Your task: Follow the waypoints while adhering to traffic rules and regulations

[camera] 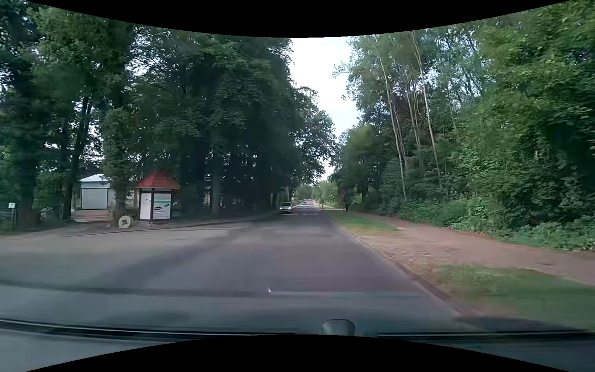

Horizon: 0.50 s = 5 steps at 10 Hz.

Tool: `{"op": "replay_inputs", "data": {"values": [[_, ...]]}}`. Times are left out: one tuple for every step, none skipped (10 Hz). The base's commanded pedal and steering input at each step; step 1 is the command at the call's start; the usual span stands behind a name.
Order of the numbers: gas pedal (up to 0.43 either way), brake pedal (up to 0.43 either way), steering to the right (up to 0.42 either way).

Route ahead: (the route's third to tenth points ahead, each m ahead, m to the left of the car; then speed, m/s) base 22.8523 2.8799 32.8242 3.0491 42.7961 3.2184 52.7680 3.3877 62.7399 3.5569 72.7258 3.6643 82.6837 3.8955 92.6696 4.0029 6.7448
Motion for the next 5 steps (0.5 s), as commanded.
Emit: {"op": "replay_inputs", "data": {"values": [[0.118, 0.000, 0.002], [0.118, 0.000, 0.002], [0.098, 0.000, 0.000], [0.098, 0.000, 0.000], [0.098, 0.000, 0.000]]}}
